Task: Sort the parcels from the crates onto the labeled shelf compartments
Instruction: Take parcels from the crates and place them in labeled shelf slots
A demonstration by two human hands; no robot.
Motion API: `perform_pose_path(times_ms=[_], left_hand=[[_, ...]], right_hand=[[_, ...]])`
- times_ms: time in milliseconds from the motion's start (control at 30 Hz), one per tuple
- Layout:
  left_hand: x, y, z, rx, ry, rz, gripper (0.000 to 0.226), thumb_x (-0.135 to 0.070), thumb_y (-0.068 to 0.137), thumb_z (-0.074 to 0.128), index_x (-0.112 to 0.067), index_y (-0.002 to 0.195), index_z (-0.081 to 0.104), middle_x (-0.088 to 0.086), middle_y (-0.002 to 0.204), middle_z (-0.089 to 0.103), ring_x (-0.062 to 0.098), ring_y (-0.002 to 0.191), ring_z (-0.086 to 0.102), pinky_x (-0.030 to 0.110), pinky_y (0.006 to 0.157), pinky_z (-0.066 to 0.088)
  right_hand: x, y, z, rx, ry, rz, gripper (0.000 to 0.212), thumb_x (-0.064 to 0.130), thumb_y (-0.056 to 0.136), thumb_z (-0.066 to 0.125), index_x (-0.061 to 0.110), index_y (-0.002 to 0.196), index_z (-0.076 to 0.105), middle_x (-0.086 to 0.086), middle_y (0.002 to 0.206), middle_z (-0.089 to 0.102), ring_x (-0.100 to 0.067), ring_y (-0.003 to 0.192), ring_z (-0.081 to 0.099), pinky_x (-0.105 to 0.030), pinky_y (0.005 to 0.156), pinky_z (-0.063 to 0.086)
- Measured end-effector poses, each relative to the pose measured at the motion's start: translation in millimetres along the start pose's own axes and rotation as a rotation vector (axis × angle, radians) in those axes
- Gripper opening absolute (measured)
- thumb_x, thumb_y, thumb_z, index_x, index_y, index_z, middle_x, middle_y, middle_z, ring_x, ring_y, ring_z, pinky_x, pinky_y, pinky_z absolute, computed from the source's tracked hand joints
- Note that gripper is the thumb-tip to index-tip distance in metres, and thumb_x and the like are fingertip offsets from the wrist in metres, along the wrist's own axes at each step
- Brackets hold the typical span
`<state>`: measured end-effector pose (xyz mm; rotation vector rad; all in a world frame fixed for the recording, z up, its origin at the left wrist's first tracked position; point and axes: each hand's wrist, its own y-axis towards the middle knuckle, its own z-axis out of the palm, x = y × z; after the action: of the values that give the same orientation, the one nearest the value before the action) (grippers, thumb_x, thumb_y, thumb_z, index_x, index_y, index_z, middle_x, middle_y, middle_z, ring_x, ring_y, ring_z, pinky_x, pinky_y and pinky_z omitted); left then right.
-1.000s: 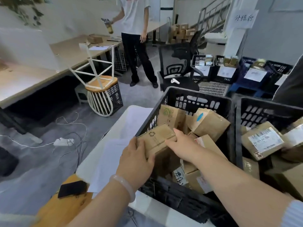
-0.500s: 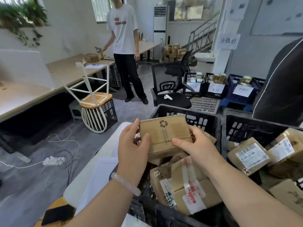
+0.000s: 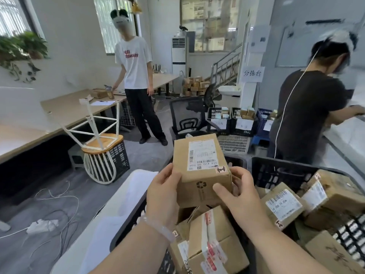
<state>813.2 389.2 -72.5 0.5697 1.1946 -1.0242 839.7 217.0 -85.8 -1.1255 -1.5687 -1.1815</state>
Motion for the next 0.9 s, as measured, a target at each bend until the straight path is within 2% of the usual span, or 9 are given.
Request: perform_pose_path(times_ms=[100,267,333,400,500,567,700,800,900], left_hand=[[8.1,-4.4,5.8,0.043,0.104,0.054,0.033,-0.019,0.093,0.065,-0.033,0.122,0.064,-0.016,0.105,0.074,0.011,0.107,0.067,0.041,0.096,0.054],[15.5,3.2,11.0,0.132,0.056,-0.091,0.062,-0.015,0.091,0.066,-0.036,0.144,0.042,-0.007,0.115,0.068,0.014,0.106,0.065,0.038,0.087,0.055],[12.8,7.1,12.9,0.193,-0.015,-0.228,0.055,-0.023,0.092,0.066,-0.041,0.138,0.041,-0.007,0.107,0.075,0.014,0.095,0.069,0.035,0.069,0.056],[12.5,9.9,14.0,0.235,-0.049,-0.285,0.039,-0.024,0.093,0.064,-0.034,0.126,0.047,-0.007,0.093,0.078,0.018,0.091,0.07,0.035,0.064,0.056],[17.2,14.3,17.9,0.214,-0.125,-0.258,0.035,-0.021,0.093,0.066,-0.034,0.122,0.051,0.001,0.105,0.077,0.023,0.099,0.071,0.048,0.082,0.06],[19.8,14.0,21.4,0.181,-0.172,-0.225,0.047,-0.02,0.092,0.068,-0.037,0.131,0.048,0.001,0.115,0.074,0.025,0.105,0.071,0.054,0.089,0.057],[28.9,14.4,27.5,0.233,-0.083,-0.165,0.07,-0.022,0.09,0.071,-0.048,0.145,0.035,-0.003,0.116,0.073,0.025,0.108,0.07,0.054,0.092,0.056],[30.5,19.4,23.3,0.243,0.003,-0.201,0.081,-0.028,0.085,0.076,-0.044,0.149,0.03,-0.007,0.125,0.068,0.021,0.115,0.064,0.048,0.091,0.053],[24.0,35.8,6.4,0.13,0.296,-0.071,0.089,-0.035,0.085,0.076,-0.036,0.155,0.021,-0.006,0.149,0.044,0.022,0.131,0.047,0.051,0.109,0.041]], right_hand=[[2.9,8.3,-7.9,-0.112,0.084,0.08,0.022,0.04,0.089,0.062,0.033,0.107,0.051,0.011,0.114,0.06,0.004,0.101,0.056,-0.014,0.073,0.043],[3.2,14.1,-23.7,-0.174,0.075,0.118,0.02,0.033,0.089,0.066,0.028,0.106,0.056,0.011,0.105,0.064,0.002,0.097,0.058,-0.02,0.074,0.042],[2.2,16.8,-27.2,-0.181,0.109,0.146,0.02,0.033,0.089,0.065,0.026,0.106,0.057,0.009,0.103,0.064,-0.002,0.097,0.059,-0.022,0.074,0.042],[-1.4,21.1,-28.4,-0.196,0.134,0.178,0.028,0.038,0.086,0.067,0.025,0.108,0.057,0.007,0.108,0.063,-0.007,0.103,0.058,-0.025,0.079,0.045],[-7.7,27.1,-25.8,-0.192,0.254,0.305,0.085,0.065,0.058,0.079,0.032,0.129,0.045,0.006,0.134,0.051,-0.013,0.118,0.052,-0.044,0.1,0.047],[-12.1,26.2,-18.2,-0.111,0.419,0.446,0.111,0.061,0.05,0.084,0.045,0.144,0.027,0.004,0.137,0.049,-0.019,0.116,0.054,-0.05,0.093,0.05],[-19.2,20.2,-0.6,0.024,0.565,0.521,0.104,0.039,0.058,0.087,0.045,0.143,0.027,-0.003,0.124,0.065,-0.025,0.102,0.069,-0.044,0.071,0.059],[-22.2,27.2,-11.7,-0.055,0.496,0.488,0.095,0.029,0.071,0.084,0.047,0.144,0.027,0.0,0.126,0.062,-0.024,0.102,0.069,-0.044,0.078,0.06],[-22.5,35.2,-34.5,-0.069,0.31,0.463,0.088,0.029,0.077,0.077,0.05,0.145,0.026,0.006,0.125,0.06,-0.022,0.109,0.063,-0.045,0.085,0.058]])
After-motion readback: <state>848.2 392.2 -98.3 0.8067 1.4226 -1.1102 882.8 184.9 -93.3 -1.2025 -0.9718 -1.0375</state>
